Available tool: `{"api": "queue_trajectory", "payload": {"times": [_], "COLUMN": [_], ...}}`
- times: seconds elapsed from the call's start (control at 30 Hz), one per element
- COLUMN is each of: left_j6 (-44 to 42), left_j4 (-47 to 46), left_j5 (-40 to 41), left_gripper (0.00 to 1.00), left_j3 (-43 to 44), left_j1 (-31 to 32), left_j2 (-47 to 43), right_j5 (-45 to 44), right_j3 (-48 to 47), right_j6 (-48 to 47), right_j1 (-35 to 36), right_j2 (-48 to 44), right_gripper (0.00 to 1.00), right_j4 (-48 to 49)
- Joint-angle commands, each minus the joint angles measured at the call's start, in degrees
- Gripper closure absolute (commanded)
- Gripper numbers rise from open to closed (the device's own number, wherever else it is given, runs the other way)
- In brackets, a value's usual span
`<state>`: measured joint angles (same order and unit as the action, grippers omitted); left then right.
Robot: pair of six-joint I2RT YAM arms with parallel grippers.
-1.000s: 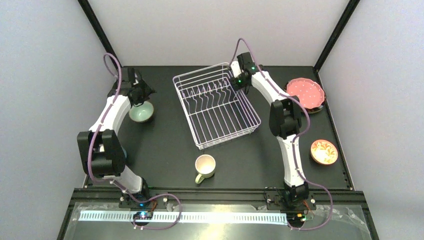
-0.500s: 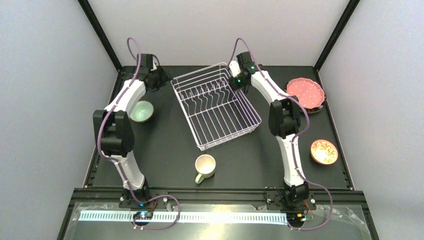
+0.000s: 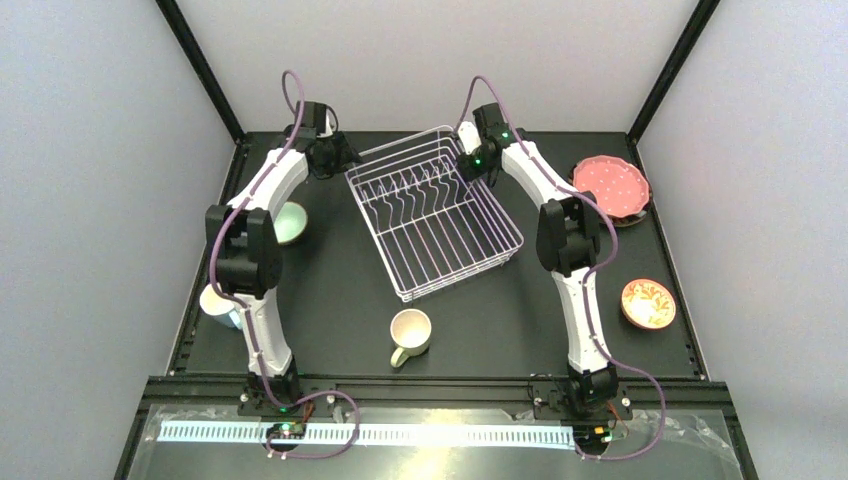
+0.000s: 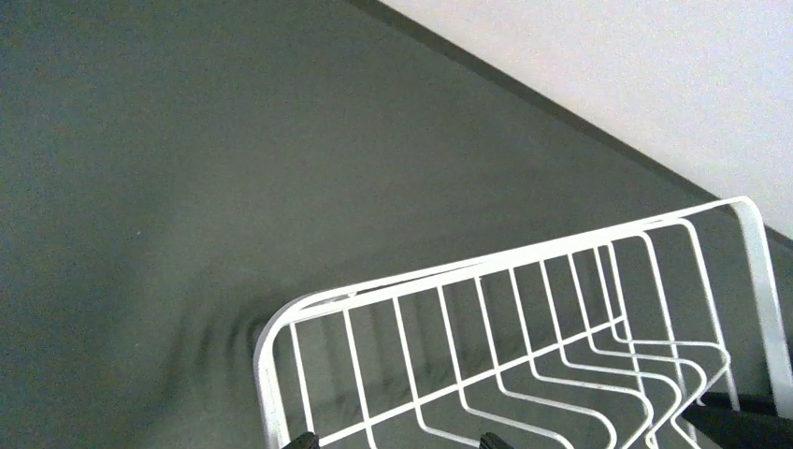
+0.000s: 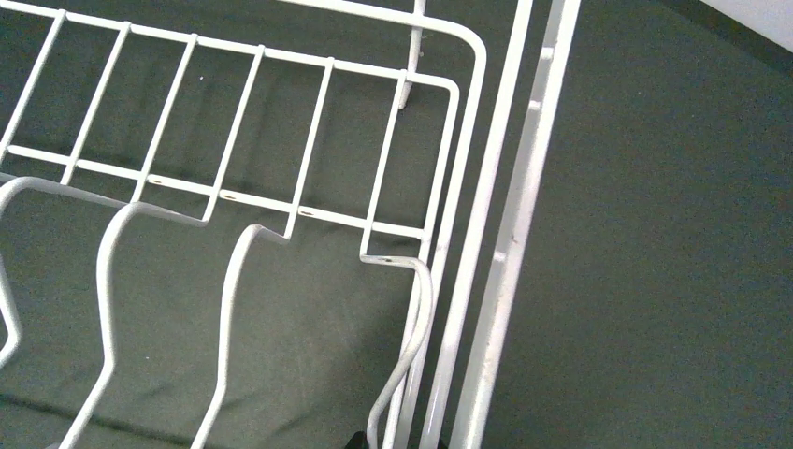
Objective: Load the mixed dishes into the dish rack
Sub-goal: Adjust the dish rack at the center of the board.
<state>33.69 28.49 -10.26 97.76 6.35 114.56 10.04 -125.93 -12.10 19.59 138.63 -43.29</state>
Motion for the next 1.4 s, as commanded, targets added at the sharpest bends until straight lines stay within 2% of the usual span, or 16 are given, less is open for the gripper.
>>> {"api": "queue_trajectory", "payload": {"times": [0.0,0.43,0.83,1.2,1.37], "left_j6": [-2.16,-4.22,-4.07,-3.31,-2.45], "left_j4": [4.20,8.07,8.03,5.77,4.25], "left_j5": [1.34,5.25,8.68,6.99,6.05], "left_gripper": [0.01,0.01,0.01,0.01,0.01], "left_j3": [1.43,1.02,-0.89,-7.36,-7.30], "left_j1": [0.23,0.20,0.07,0.17,0.17], "left_j2": [0.44,-1.96,-5.77,-5.70,-4.39], "right_j5": [-1.43,-1.45,-1.52,-0.67,-0.04], "right_j3": [-1.50,-1.89,-3.23,-3.28,-3.18], "right_j6": [-7.49,-7.32,-7.14,-6.71,-6.49], "right_j1": [0.18,0.18,0.18,0.18,0.17], "right_j2": [2.32,3.16,4.14,4.08,3.84], "right_gripper": [0.85,0.85,0.86,0.86,0.86], "right_j4": [4.67,4.88,4.62,4.53,4.35]}}
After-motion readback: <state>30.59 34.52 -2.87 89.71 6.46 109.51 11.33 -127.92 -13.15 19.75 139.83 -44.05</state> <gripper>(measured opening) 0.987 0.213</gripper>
